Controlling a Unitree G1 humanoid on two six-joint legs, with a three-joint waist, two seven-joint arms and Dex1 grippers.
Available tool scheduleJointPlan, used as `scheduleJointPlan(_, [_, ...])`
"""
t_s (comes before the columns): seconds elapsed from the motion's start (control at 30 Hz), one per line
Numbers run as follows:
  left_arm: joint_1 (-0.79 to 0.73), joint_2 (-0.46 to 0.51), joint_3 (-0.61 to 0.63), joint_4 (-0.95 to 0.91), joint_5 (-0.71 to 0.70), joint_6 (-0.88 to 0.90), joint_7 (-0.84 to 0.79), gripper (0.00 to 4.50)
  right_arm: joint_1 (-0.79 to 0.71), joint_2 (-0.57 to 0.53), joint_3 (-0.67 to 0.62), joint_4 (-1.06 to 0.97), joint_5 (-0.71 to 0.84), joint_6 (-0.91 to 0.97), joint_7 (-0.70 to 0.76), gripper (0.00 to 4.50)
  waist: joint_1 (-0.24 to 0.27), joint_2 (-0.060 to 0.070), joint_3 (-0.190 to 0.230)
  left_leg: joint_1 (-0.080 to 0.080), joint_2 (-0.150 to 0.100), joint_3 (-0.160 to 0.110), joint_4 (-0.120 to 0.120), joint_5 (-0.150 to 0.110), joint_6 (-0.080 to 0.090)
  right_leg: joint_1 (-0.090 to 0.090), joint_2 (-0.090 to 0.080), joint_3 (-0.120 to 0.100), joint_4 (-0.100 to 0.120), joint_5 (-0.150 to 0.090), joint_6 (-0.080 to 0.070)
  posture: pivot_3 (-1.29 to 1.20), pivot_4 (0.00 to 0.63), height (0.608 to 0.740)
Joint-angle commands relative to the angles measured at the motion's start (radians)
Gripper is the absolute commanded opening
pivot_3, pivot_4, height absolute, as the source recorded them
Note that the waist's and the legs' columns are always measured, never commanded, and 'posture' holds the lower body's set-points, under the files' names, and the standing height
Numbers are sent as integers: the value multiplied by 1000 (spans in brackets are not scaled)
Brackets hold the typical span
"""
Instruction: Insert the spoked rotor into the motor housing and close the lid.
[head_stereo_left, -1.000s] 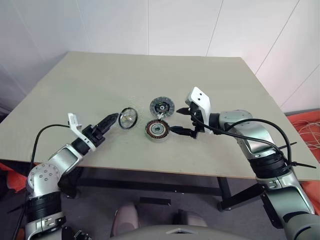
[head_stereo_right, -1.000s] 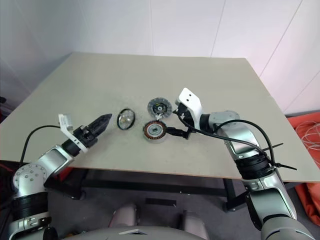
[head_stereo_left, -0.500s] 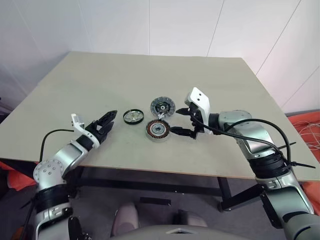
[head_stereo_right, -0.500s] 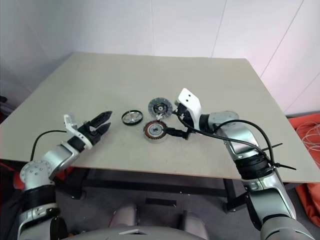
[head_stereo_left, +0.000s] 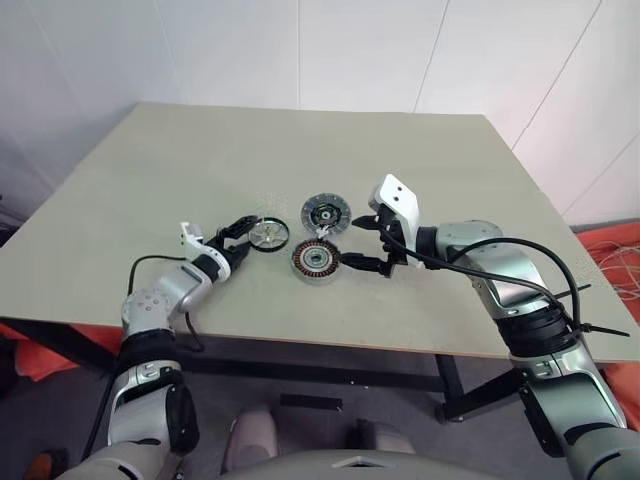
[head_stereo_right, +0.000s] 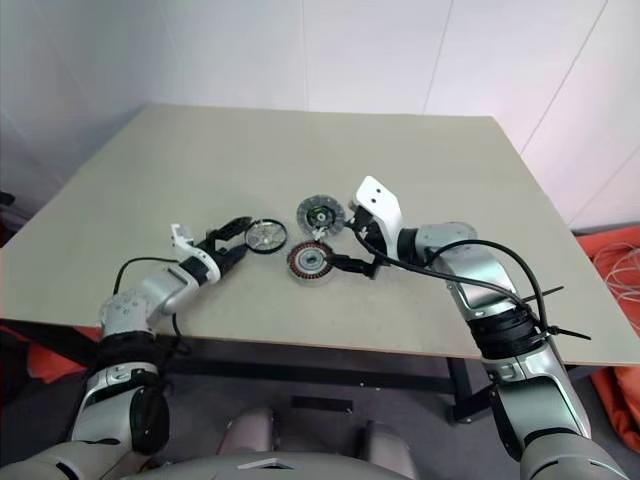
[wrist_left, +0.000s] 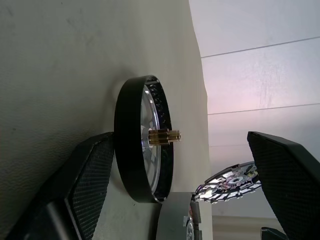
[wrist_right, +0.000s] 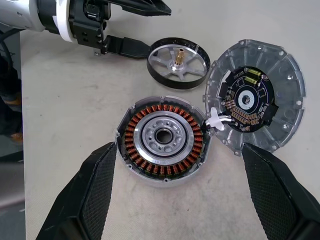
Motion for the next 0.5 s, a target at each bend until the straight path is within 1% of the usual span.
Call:
scheduleJointPlan(0.03, [-30,-18,5,21,22,-20,-15,4449,-24,0,-17,-34,13,-8,-4,4500,1,0,0,0,0,0,0,0,0,0,0,0,0,0,0,0,0,740])
scheduleJointPlan(0.1, [-34,-27,5,26,33,-22,-19,4449,-25,0,-17,-34,13,-8,-4,4500,3,0,0,0,-1,0,0,0,0,1,-2,0,0,1,1,0,0,740])
scheduleJointPlan(0.2, [-33,-34,8,27,45,-22,-28,3842,-26,0,-18,-34,13,-8,-4,4500,3,0,0,0,-3,0,0,0,0,1,-3,0,0,2,3,0,0,740])
scheduleJointPlan(0.4, [-36,-40,16,35,62,-18,-46,1822,-25,-2,-21,-34,12,-9,-6,4500,1,0,0,-2,-4,-1,0,0,0,-1,-3,0,-1,2,3,0,0,740])
scheduleJointPlan(0.5, [-37,-38,9,37,77,-14,-60,886,-25,-1,-22,-33,13,-10,-7,4500,1,1,0,-2,-4,0,0,0,0,-1,-3,0,-1,2,3,0,0,740])
